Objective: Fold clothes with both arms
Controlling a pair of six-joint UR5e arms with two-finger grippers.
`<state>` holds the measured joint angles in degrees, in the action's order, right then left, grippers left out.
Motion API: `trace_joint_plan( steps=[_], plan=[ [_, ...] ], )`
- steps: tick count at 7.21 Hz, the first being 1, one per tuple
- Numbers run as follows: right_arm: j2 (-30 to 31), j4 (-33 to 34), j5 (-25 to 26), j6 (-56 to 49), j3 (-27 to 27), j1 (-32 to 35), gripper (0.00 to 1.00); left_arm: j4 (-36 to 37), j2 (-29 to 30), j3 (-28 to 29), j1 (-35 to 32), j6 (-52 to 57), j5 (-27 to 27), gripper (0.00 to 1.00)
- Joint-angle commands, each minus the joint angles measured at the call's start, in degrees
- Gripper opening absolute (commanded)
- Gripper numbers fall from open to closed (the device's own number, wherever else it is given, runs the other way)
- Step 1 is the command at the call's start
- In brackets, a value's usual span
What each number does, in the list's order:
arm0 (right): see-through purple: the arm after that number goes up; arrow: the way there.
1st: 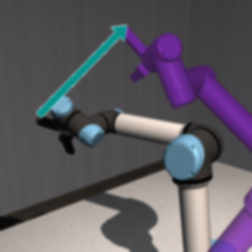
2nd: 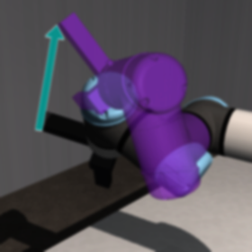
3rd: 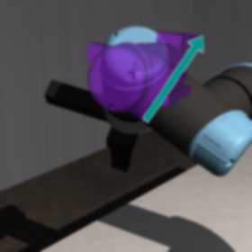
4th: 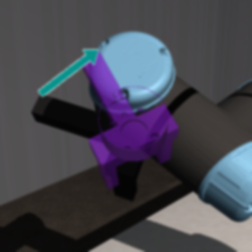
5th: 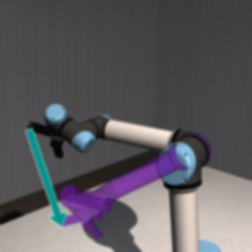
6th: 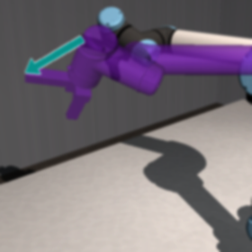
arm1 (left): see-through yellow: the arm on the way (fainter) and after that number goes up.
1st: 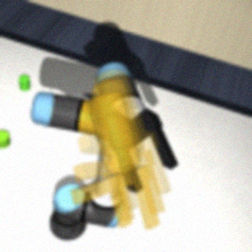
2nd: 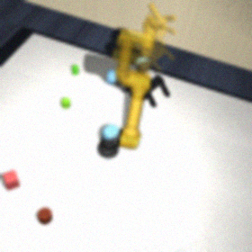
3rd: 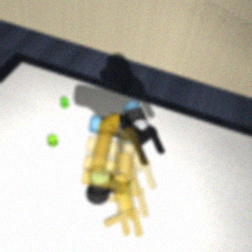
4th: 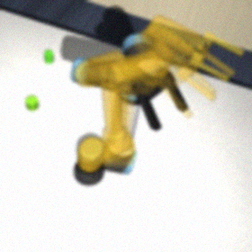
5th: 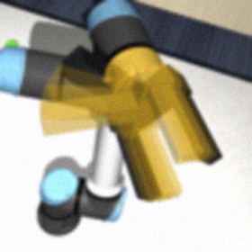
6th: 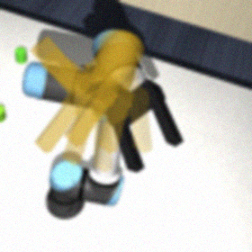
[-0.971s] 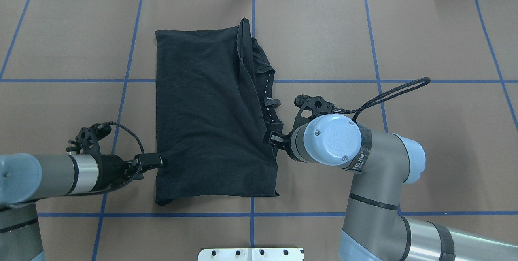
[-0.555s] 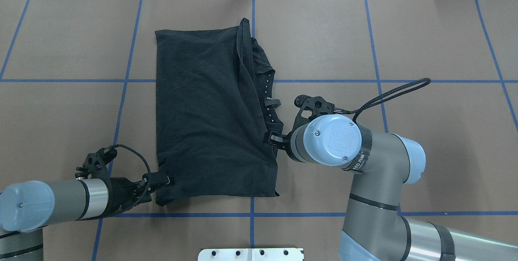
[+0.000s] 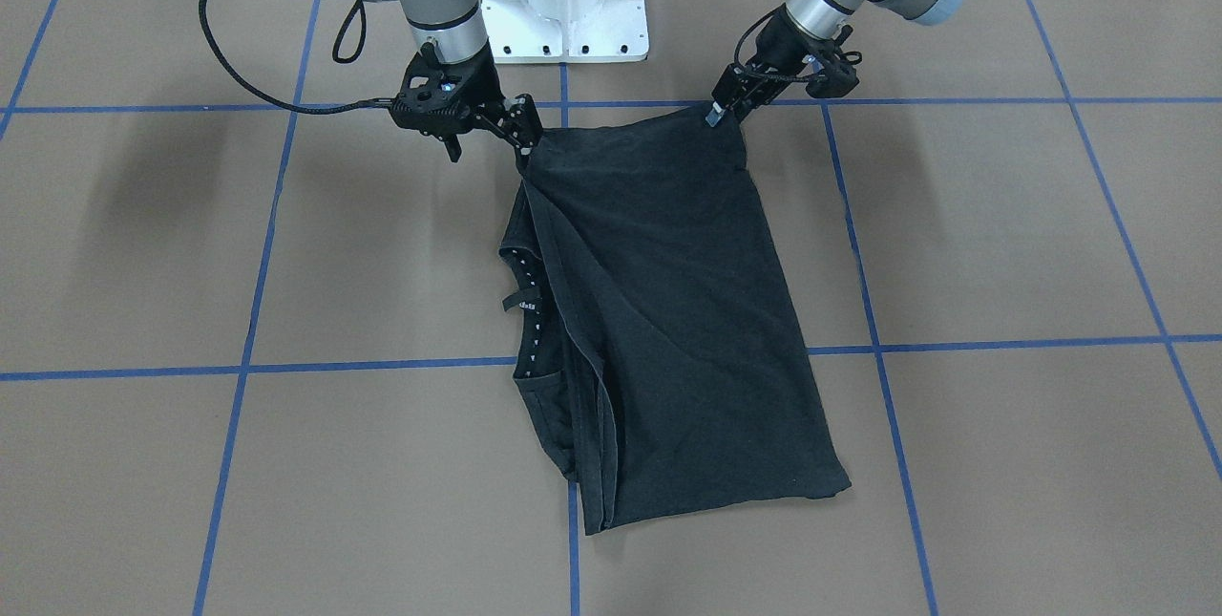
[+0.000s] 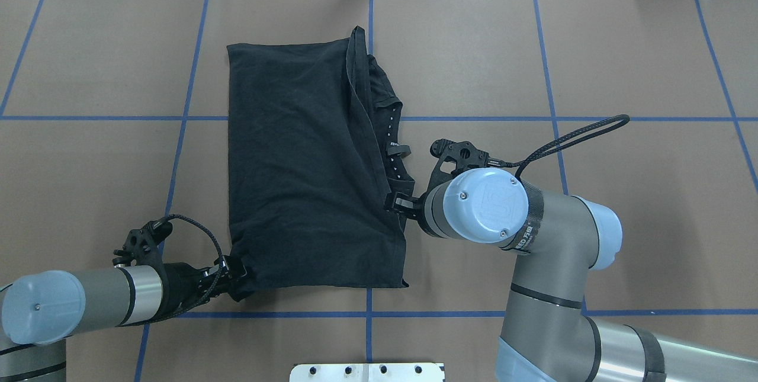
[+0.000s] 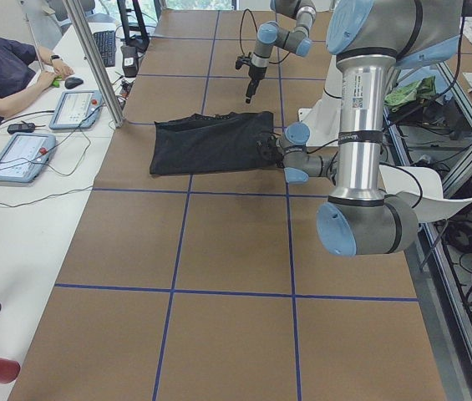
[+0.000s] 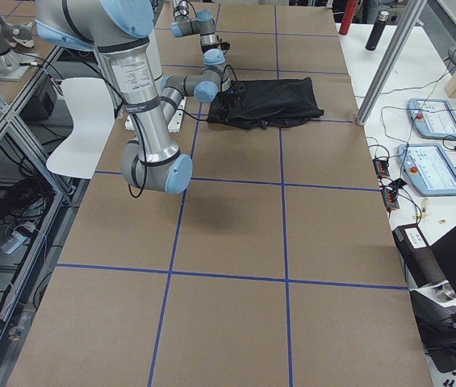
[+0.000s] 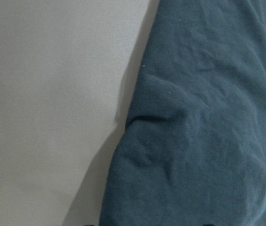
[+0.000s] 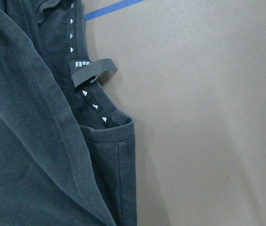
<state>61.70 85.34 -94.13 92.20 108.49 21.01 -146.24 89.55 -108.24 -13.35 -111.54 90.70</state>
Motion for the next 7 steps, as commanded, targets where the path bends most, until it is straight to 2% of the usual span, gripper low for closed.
trace_joint_plan(
  steps=[1,2,3,4,6,7],
  plan=[
    [0.0,0.0,0.0,0.0,-0.03,0.0,1.0,0.08,-0.08,-0.04,0.69,0.54,0.01,0.47],
    [0.0,0.0,0.0,0.0,-0.03,0.0,1.0,0.08,-0.08,-0.04,1.04,0.54,0.01,0.43],
    [0.0,0.0,0.0,0.0,-0.12,-0.09,1.0,-0.09,-0.08,-0.13,1.04,0.54,0.09,0.12],
    [-0.18,-0.17,0.09,0.09,-0.55,-0.09,1.0,-0.09,-0.16,-0.13,1.04,0.54,0.09,0.0],
    [-1.31,-0.87,1.49,1.3,-3.0,-0.35,0.99,0.08,-0.08,-0.57,1.04,0.71,0.09,0.0],
    [-2.89,-6.36,2.54,2.62,-7.19,-0.36,0.99,-0.09,-0.08,-0.66,1.04,0.71,0.09,0.0]
  ],
)
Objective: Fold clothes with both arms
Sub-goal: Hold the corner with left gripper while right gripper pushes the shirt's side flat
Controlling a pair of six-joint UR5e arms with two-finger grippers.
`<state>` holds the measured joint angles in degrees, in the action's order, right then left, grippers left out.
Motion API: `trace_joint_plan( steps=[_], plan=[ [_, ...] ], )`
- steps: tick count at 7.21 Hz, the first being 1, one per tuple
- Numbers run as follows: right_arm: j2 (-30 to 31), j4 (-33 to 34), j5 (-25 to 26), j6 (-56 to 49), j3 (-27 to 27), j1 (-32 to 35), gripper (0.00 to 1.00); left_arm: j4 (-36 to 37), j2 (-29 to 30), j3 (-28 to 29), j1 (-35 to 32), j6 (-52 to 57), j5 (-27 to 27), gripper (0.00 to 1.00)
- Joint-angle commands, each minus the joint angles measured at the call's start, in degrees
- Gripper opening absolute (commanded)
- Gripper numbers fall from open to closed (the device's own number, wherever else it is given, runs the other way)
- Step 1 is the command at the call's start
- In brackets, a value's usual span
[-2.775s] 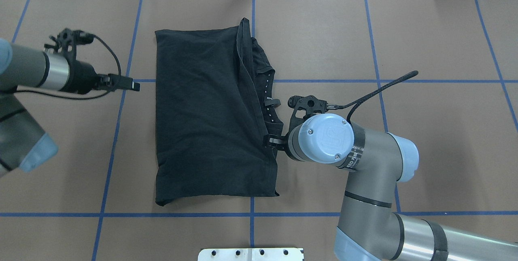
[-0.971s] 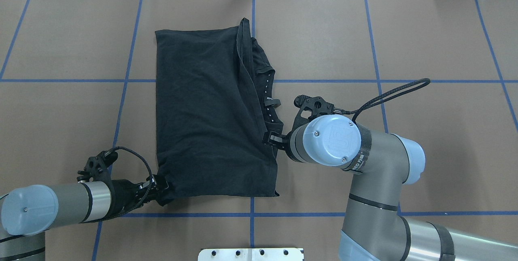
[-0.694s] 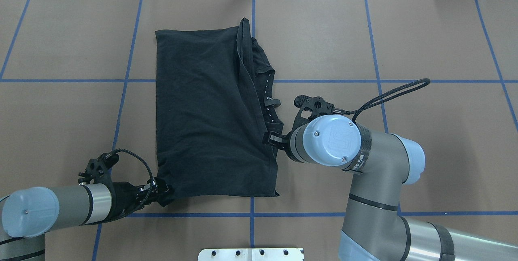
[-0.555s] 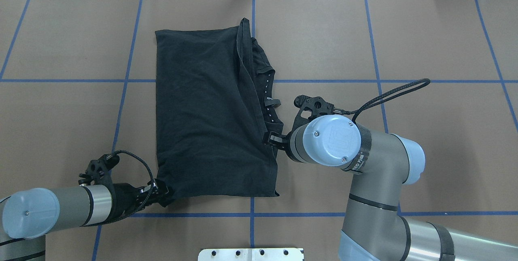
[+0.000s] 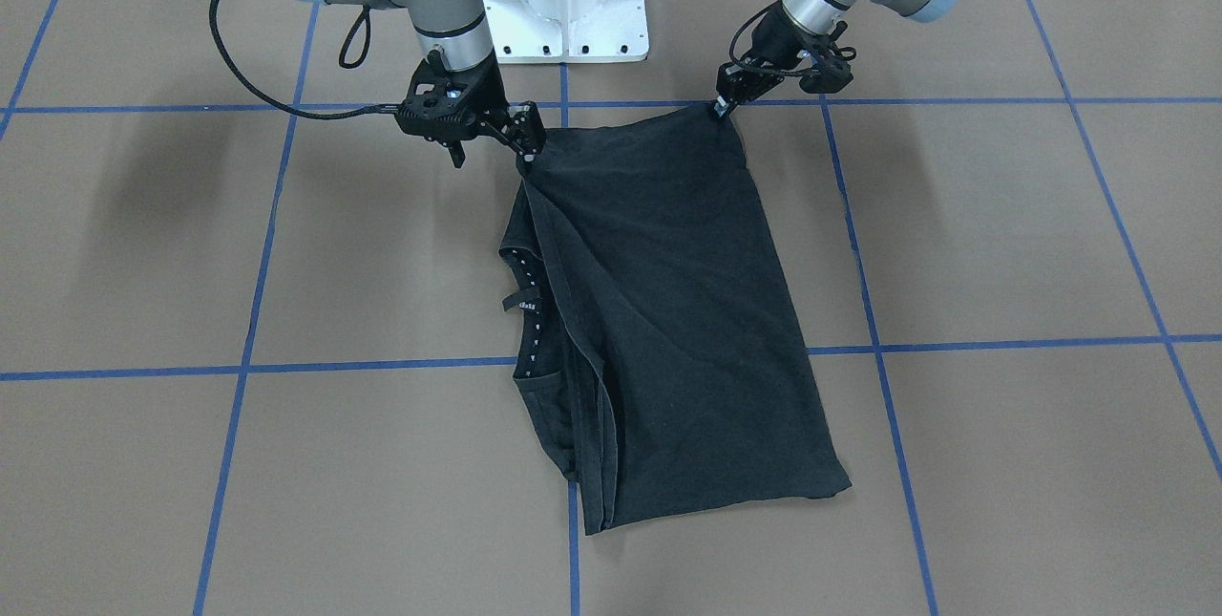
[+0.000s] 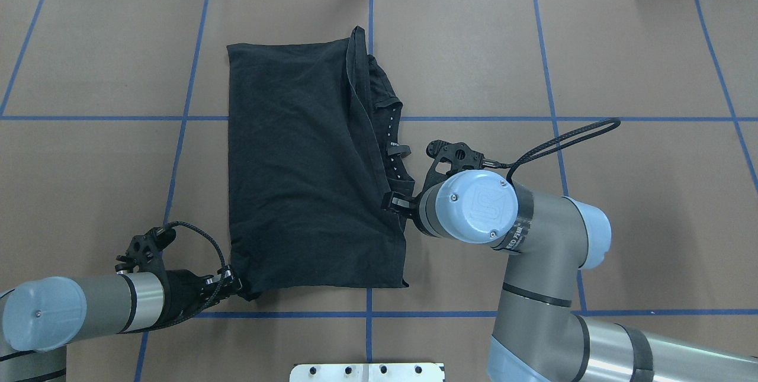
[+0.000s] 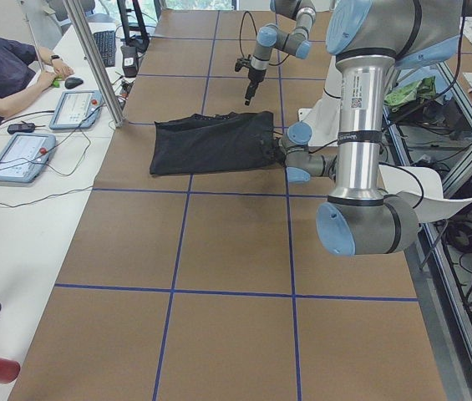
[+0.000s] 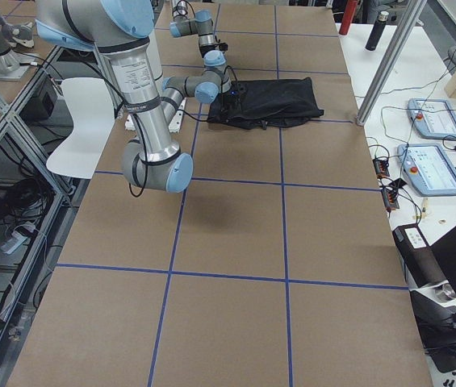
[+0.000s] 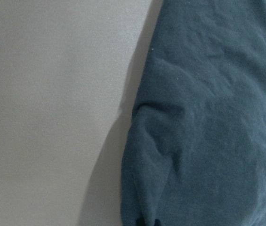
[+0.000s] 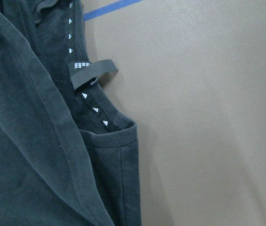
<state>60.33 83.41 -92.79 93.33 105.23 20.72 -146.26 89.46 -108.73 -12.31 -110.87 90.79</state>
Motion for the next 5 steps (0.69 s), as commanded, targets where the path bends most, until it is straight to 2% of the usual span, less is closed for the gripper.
trace_joint_plan(
  steps=[1,5],
  plan=[
    [-3.18,-9.01,1.38,3.24,-8.42,0.02,0.98,-0.08,0.01,-0.17,0.0,0.04,0.0,0.0],
    [-4.52,-8.53,2.26,3.44,-11.36,-1.2,0.87,-0.08,0.18,-0.26,0.01,0.04,0.0,0.0]
  ],
)
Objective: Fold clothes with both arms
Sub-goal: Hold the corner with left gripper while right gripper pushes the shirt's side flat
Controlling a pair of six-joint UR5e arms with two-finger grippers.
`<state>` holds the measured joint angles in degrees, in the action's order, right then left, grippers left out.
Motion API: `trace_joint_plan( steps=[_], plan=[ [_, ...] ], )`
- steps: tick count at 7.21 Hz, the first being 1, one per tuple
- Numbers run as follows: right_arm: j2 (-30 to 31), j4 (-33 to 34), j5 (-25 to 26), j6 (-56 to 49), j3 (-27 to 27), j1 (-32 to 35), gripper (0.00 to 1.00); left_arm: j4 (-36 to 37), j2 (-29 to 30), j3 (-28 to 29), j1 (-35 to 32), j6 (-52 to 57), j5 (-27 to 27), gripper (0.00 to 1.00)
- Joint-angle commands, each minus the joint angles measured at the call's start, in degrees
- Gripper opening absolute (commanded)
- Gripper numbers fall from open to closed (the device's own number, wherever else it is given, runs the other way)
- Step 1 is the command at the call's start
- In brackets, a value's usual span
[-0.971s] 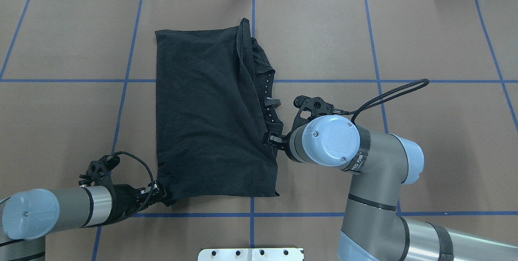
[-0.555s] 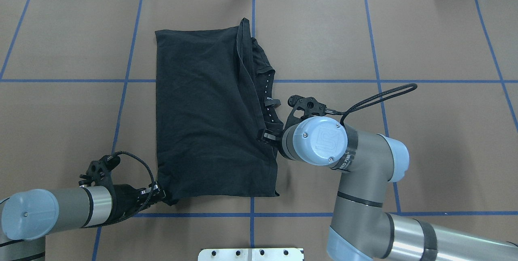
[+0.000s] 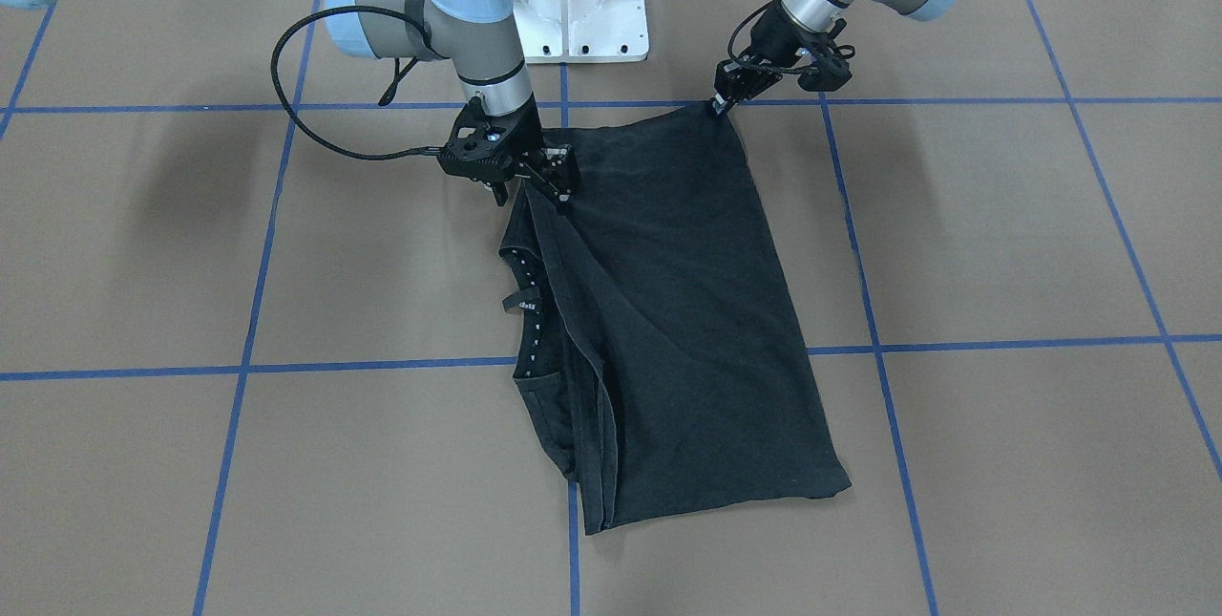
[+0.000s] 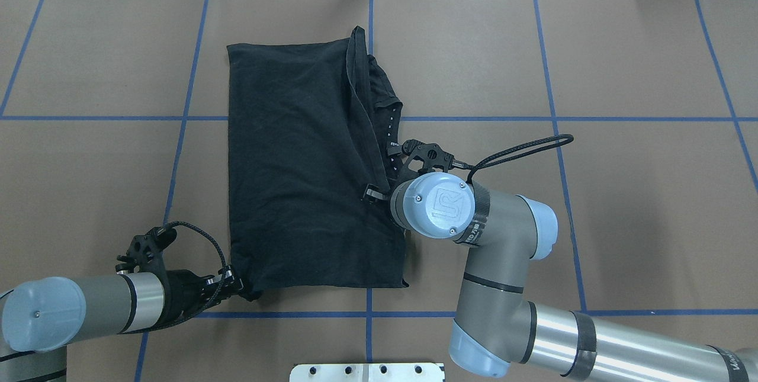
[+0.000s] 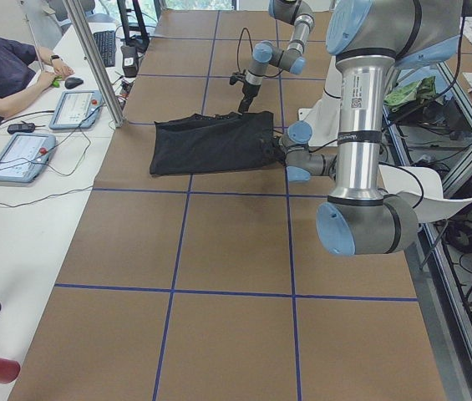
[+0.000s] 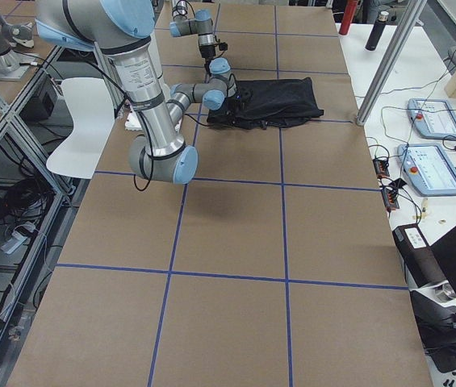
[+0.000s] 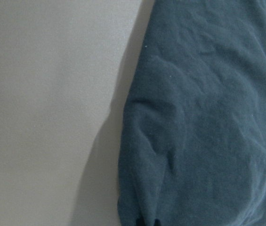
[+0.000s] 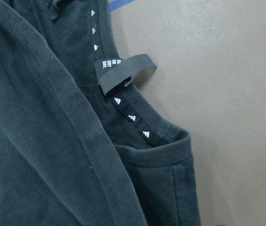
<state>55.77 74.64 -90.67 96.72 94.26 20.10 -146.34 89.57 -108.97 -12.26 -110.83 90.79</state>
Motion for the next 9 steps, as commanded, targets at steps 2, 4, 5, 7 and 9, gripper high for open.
trace_joint_plan(
  steps=[2,4,5,7,9],
  plan=[
    [0.31,0.68,1.36,-0.04,-0.48,-1.46,0.79,0.0,0.08,-0.02,-0.04,0.0,0.0,0.0],
    [-0.22,3.14,1.46,-0.13,-0.31,-1.82,0.58,0.0,0.08,-0.11,-0.04,0.0,0.0,0.0],
    [-0.22,3.14,1.46,-0.13,-0.31,-1.82,0.56,0.0,0.08,-0.11,-0.04,0.0,0.0,0.0],
    [-0.31,3.14,1.37,-0.21,-0.22,-1.82,0.2,0.0,-0.01,-0.19,-0.04,0.0,0.09,0.0],
    [-0.22,3.14,1.11,-0.74,0.22,-1.82,0.0,0.0,-0.01,-0.19,-0.04,0.0,0.09,0.0]
  ],
)
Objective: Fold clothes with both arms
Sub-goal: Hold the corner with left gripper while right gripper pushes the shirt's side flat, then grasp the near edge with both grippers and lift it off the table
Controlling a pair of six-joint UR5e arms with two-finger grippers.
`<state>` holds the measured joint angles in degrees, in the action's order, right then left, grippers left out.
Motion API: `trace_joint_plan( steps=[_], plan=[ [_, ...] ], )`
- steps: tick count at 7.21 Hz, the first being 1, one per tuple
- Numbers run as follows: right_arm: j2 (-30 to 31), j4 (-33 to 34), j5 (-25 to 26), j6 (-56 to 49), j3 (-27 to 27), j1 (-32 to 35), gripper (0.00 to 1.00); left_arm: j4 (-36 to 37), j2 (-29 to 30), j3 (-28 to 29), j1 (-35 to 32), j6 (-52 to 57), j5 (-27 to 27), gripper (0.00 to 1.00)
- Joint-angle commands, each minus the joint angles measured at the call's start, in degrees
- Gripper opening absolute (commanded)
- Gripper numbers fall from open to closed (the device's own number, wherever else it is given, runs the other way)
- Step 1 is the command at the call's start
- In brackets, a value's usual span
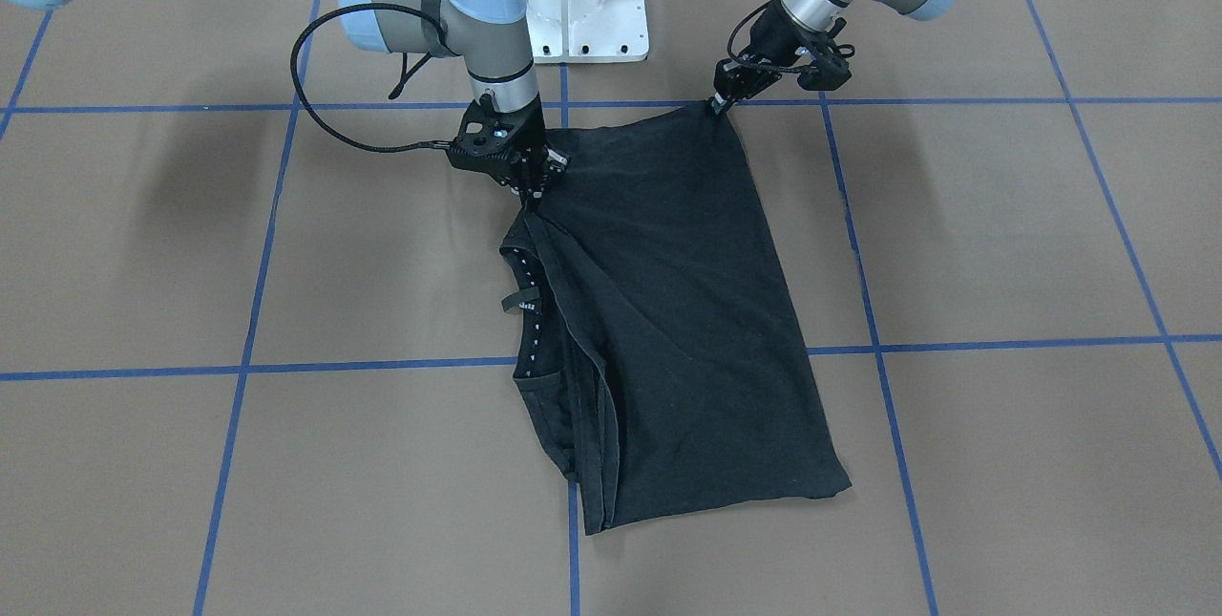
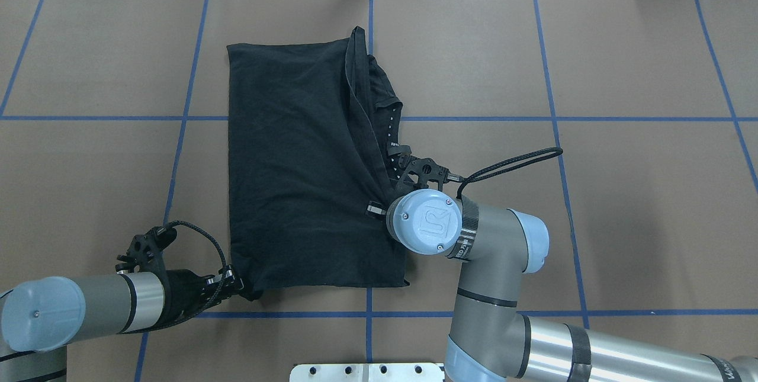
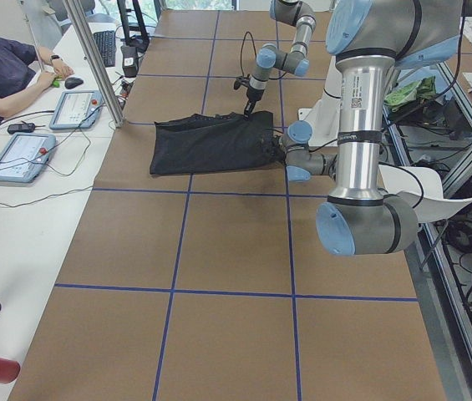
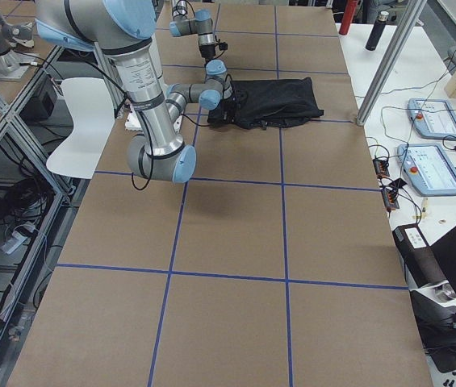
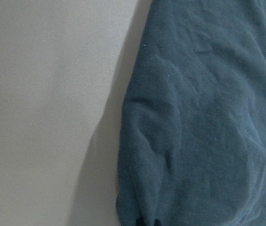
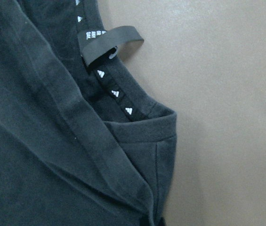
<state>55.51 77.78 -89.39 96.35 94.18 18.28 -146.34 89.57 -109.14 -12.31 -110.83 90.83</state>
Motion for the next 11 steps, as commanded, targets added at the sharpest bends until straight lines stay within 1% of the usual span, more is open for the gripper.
trace_joint_plan(
  steps=[1,3,4,5,6,7,8,9,10,11],
  plan=[
    [0.38,0.0,-0.78,-0.55,1.52,0.43,0.0,0.0,0.08,-0.02,0.0,0.0,0.05,0.0],
    [3.18,0.18,-2.01,-0.55,6.08,0.7,0.0,0.0,0.08,-1.93,0.0,0.17,0.75,0.0],
    [7.03,0.79,-2.01,-0.55,10.89,-0.52,0.0,0.0,-0.01,-3.6,0.0,0.18,3.19,0.0],
    [10.2,2.19,-1.67,-0.55,15.81,-2.7,0.0,0.0,-0.1,-5.1,0.52,0.18,3.65,0.0],
    [11.88,4.55,-1.4,-0.46,20.12,-4.73,0.0,0.17,-0.36,-7.11,2.36,0.09,3.65,0.0],
    [12.94,6.4,-1.22,-0.2,23.3,-6.49,0.0,0.17,-0.45,-8.96,3.07,0.09,3.65,0.0],
    [14.87,6.68,-1.22,0.06,26.38,-7.72,0.0,0.26,-0.54,-10.89,3.86,0.0,3.74,0.0],
    [17.32,6.77,-1.14,0.07,30.15,-8.08,0.0,0.26,-0.45,-13.35,3.87,0.0,5.31,0.0],
    [18.57,7.73,-1.31,0.07,32.19,-7.83,0.0,0.52,-0.36,-15.55,3.52,0.0,7.24,0.0],
    [18.49,7.82,-1.4,0.07,32.3,-6.26,0.0,0.96,0.07,-15.66,1.69,0.0,10.04,0.0]
  ],
)
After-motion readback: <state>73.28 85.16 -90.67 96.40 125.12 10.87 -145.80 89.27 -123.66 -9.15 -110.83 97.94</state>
